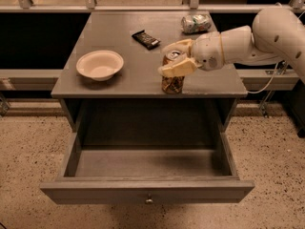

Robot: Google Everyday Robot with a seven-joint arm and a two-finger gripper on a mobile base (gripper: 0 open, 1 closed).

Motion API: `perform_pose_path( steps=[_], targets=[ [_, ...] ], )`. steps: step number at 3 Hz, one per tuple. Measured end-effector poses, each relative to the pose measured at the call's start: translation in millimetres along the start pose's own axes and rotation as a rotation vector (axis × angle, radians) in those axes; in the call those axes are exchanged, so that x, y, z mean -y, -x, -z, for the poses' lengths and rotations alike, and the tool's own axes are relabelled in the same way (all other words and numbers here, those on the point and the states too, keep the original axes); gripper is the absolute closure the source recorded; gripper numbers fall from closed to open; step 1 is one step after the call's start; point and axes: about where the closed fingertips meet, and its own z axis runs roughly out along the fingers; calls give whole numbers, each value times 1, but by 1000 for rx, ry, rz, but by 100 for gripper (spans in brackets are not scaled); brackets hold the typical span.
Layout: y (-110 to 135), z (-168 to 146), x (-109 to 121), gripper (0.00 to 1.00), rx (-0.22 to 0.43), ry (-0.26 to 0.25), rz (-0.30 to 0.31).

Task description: Place orange can into top drawer

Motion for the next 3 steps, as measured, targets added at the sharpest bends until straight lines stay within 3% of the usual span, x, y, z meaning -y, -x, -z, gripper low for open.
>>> perform_pose_path(
  steps=[1,3],
  targets=[
    [3,1,0,100,0,0,0],
    [4,4,-6,100,12,5,10]
  ],
)
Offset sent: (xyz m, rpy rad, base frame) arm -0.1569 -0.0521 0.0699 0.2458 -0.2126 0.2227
